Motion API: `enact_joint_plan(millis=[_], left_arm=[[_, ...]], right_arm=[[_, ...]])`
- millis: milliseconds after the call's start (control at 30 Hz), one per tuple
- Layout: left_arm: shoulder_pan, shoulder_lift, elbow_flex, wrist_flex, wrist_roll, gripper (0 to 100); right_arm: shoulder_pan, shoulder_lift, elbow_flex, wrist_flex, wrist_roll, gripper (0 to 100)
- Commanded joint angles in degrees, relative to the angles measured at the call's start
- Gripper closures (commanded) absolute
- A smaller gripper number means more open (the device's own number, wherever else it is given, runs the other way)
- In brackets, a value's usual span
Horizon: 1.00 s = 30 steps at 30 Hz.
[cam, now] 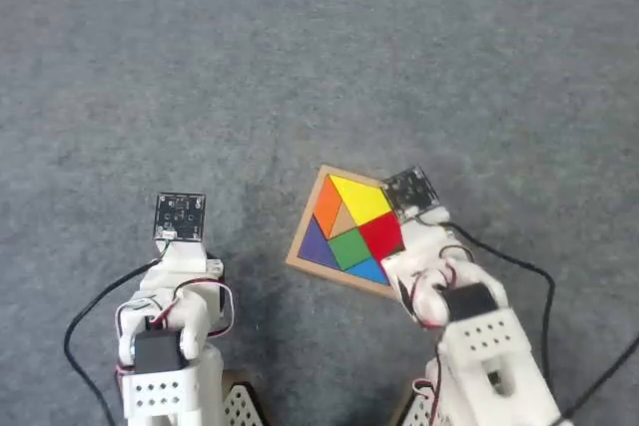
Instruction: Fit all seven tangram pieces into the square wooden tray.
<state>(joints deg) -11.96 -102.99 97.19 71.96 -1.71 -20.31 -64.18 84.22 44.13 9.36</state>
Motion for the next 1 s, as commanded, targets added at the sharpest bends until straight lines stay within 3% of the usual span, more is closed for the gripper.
enact_joint_plan(millis=[0, 267, 467, 600, 700, 967], left_arm=[[-0.2, -1.0, -0.7, 0.3, 1.0, 98], [-0.2, -1.0, -0.7, 0.3, 1.0, 98], [-0.2, -1.0, -0.7, 0.3, 1.0, 98], [-0.2, -1.0, -0.7, 0.3, 1.0, 98], [-0.2, -1.0, -0.7, 0.3, 1.0, 98], [-0.2, -1.0, -0.7, 0.3, 1.0, 98]], right_arm=[[0.8, -8.6, 2.2, -1.4, -0.4, 99.0], [3.3, -27.2, 12.6, -0.7, -0.3, 99.1], [12.9, -37.8, 12.3, 12.3, -0.3, 99.0], [19.5, -39.8, 12.2, 20.8, -0.3, 99.0], [24.7, -39.7, 12.2, 21.5, -0.3, 99.0], [24.5, -39.7, 12.2, 21.4, -0.3, 99.0]])
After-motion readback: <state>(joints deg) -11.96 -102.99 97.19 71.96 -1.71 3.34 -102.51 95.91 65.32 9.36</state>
